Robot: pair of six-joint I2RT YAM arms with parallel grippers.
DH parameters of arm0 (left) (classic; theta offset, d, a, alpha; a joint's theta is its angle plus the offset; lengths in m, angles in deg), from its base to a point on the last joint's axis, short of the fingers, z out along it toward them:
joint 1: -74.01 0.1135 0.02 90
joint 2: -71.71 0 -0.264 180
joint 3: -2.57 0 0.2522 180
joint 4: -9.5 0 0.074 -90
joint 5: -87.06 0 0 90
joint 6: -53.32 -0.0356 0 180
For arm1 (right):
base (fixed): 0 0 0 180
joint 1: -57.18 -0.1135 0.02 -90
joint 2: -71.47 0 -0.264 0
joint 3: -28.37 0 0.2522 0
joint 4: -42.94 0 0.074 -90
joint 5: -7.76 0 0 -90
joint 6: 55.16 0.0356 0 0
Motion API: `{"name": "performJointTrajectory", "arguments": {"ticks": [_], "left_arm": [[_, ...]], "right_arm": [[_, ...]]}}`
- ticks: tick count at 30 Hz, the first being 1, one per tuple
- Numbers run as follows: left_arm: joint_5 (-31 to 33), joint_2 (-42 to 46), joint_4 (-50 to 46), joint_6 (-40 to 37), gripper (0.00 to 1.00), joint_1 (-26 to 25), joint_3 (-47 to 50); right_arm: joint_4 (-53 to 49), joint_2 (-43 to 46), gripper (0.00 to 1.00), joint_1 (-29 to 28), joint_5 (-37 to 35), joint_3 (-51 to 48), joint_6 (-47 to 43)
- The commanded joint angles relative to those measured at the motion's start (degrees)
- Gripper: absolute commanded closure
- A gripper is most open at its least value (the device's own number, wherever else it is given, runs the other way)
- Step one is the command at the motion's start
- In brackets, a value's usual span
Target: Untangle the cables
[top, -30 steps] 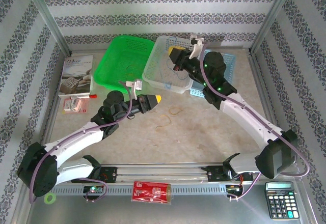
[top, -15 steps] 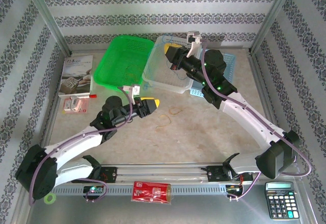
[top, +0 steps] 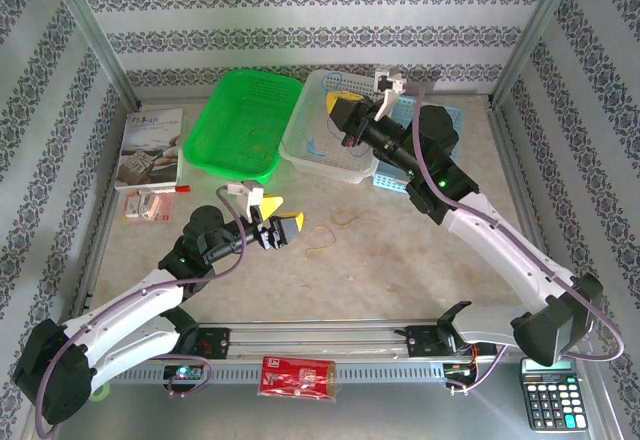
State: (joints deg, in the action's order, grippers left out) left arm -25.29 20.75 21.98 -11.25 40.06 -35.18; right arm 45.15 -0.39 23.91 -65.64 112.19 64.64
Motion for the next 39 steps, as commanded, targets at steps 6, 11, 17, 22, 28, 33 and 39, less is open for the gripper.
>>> {"name": "performJointTrajectory", "arguments": {"ticks": [6, 11, 17, 22, 28, 33, 39], "left_arm": [[-0.37, 1.46, -0.48, -11.95, 0.08, 0.6, -4.68], [-3.75, 3.27, -1.04, -10.73, 0.08, 0.56, -6.92], [-7.26, 2.01, 2.04, -7.51, 0.07, 0.51, -9.32], [-8.93, -1.5, 5.53, -5.2, 0.05, 0.46, -11.71], [-8.66, -5.31, 8.59, -3.75, 0.11, 0.55, -12.84], [-10.14, -8.19, 12.0, -0.87, 0.35, 0.55, -11.73], [-12.21, -12.23, 18.94, 3.84, 0.52, 0.54, -9.2]], "right_arm": [[0.08, 1.63, 1.0, -1.67, 2.2, -3.29, -1.19], [-0.82, 1.81, 1.0, -3.46, 2.47, -4.52, -1.86], [-2.06, 1.59, 1.0, -6.28, 2.56, -4.95, -3.01], [-3.79, 1.3, 1.0, -8.61, 1.73, -4.68, -4.88], [-4.69, 0.84, 1.0, -10.83, 1.68, -3.04, -5.76], [-4.85, 0.98, 1.0, -11.14, 1.25, -0.44, -5.63], [-3.88, 0.42, 1.0, -10.97, 0.8, 3.41, -5.11]]}}
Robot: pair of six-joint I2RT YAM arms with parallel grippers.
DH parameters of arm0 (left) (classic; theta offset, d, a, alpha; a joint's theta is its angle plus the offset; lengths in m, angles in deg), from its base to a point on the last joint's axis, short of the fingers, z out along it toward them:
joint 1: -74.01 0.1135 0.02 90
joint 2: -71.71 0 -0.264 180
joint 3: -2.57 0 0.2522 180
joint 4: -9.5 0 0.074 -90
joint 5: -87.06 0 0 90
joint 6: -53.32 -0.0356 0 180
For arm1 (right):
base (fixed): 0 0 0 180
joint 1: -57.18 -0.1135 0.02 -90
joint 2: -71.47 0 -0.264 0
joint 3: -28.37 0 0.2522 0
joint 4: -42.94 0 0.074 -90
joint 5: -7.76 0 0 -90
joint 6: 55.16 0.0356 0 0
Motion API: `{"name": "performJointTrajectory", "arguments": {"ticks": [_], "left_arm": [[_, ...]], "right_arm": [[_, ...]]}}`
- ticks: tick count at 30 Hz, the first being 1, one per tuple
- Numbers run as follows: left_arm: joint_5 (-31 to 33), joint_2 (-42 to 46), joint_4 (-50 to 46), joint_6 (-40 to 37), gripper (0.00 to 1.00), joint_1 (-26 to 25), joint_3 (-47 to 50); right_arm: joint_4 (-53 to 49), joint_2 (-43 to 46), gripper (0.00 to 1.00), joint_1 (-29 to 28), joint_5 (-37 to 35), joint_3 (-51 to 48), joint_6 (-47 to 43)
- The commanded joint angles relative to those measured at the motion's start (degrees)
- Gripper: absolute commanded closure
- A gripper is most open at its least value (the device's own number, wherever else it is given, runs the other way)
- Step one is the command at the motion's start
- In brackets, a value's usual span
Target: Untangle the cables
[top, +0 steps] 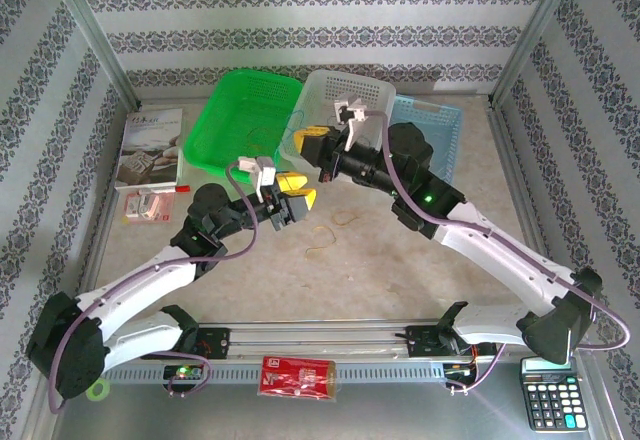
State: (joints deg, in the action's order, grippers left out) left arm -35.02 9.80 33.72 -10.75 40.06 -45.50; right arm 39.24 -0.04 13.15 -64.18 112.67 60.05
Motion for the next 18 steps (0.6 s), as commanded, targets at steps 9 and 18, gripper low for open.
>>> {"name": "performJointTrajectory", "arguments": {"ticks": [9, 18], "left_arm": [[-3.45, -6.21, 11.37, 5.53, 0.63, 0.54, 0.74], [-3.17, -8.51, 13.12, 5.95, 0.75, 0.56, 1.88]], "right_arm": [[3.21, -0.74, 1.0, 0.23, -1.71, 6.45, -0.21], [5.66, -0.87, 1.0, 2.12, -1.28, 7.06, 2.6]]}}
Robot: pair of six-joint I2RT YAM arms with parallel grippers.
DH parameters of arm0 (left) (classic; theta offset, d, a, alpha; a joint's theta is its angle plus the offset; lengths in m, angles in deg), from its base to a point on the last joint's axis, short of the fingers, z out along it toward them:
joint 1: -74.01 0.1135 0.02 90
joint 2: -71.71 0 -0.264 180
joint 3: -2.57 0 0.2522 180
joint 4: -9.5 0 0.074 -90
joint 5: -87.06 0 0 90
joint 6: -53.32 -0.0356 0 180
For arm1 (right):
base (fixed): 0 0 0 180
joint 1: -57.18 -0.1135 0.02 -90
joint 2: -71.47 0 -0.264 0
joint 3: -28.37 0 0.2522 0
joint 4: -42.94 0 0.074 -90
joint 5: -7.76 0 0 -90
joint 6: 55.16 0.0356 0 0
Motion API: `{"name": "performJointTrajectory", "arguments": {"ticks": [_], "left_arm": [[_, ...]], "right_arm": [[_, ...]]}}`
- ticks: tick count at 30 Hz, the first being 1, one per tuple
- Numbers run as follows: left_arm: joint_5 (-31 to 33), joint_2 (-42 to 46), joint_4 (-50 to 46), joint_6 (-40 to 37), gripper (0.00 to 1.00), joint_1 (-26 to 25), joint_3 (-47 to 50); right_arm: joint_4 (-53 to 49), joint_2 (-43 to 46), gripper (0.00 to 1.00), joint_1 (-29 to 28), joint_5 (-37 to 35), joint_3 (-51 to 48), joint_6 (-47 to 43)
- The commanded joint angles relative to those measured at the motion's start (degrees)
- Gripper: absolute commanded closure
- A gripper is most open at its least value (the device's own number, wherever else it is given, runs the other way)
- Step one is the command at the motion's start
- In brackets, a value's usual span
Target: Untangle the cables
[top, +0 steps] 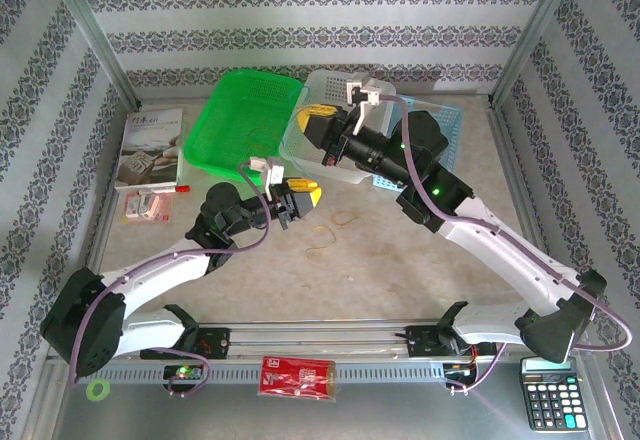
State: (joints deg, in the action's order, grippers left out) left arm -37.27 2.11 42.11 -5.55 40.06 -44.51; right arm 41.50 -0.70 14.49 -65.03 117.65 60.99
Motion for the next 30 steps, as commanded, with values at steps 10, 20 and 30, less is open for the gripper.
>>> {"name": "performJointTrajectory", "arguments": {"ticks": [10, 20, 30], "left_arm": [[-2.34, -5.98, 8.61, 3.5, 0.79, 0.52, 1.37], [-2.85, -11.24, 13.46, 6.35, 0.78, 0.47, 2.94], [-2.55, -14.24, 17.07, 7.87, 0.79, 0.56, 5.44]], "right_arm": [[6.33, -1.83, 1.0, 2.41, 0.98, 3.75, 5.21], [8.35, -3.32, 1.0, 5.33, 0.85, 6.42, 7.61], [9.48, -5.83, 1.0, 12.3, 0.63, 10.38, 10.93]]}}
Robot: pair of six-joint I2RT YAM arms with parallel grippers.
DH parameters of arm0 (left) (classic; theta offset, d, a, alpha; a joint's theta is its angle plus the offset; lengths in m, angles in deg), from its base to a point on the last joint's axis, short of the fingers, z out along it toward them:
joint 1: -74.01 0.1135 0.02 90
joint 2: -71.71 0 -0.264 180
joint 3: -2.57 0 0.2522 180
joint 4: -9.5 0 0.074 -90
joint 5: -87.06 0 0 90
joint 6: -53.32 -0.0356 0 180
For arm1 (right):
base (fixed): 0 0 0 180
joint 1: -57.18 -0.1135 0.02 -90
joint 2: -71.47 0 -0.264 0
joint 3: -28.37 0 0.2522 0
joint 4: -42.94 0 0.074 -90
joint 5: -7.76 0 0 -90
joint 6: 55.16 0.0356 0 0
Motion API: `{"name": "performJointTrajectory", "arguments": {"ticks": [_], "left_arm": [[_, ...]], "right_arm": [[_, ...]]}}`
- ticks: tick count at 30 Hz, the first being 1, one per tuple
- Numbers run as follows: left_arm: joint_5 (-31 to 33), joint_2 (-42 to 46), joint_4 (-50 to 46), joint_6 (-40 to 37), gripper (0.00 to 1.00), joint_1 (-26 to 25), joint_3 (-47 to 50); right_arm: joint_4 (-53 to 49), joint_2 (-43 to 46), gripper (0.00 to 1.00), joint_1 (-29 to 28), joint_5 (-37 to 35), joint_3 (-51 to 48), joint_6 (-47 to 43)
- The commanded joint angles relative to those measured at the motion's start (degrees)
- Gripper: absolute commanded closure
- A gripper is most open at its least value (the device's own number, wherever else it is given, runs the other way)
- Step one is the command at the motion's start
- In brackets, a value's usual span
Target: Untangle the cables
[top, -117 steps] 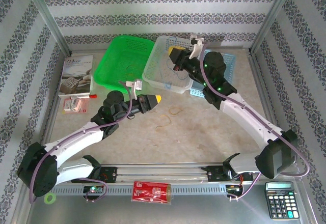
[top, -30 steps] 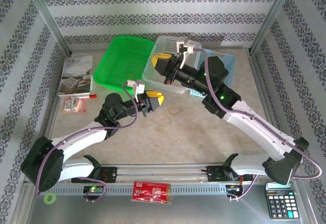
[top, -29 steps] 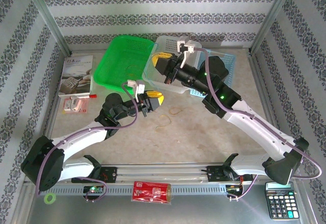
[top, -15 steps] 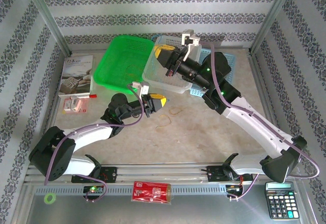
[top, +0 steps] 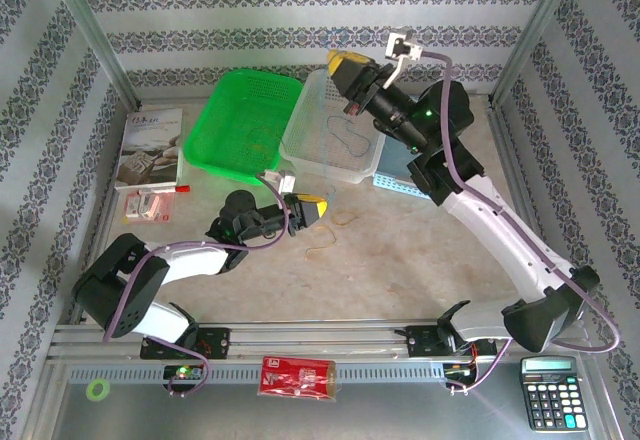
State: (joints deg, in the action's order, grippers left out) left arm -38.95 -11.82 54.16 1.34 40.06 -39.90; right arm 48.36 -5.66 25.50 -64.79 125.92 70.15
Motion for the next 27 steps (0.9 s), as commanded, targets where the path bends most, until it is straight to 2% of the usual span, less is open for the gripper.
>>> {"name": "performJointTrajectory", "arguments": {"ticks": [1, 6, 12, 15, 19, 27], "left_arm": [[-0.74, -0.34, 5.04, 0.98, 0.79, 0.51, 1.16], [0.5, 0.56, 4.86, 0.8, 0.78, 0.55, 2.49], [5.02, 4.76, 2.45, -0.25, 0.52, 0.58, 4.96], [7.0, 8.16, -0.78, -1.4, 0.42, 0.69, 5.72], [10.0, 14.2, -7.29, -2.93, 0.33, 0.77, 6.27], [20.04, 30.71, -22.58, -5.32, 0.18, 1.01, 6.7]], "right_arm": [[2.61, -1.22, 1.0, 2.03, 0.18, 2.17, 1.95], [2.63, -4.13, 1.0, 5.71, -0.01, 2.56, 3.26], [2.88, -9.84, 1.0, 9.42, -0.99, 3.62, 3.84], [2.95, -13.27, 1.0, 11.14, -1.19, 5.11, 4.24], [3.36, -19.13, 1.0, 13.22, -1.04, 7.91, 4.49], [2.65, -30.86, 1.0, 15.71, 0.78, 12.57, 3.84]]}}
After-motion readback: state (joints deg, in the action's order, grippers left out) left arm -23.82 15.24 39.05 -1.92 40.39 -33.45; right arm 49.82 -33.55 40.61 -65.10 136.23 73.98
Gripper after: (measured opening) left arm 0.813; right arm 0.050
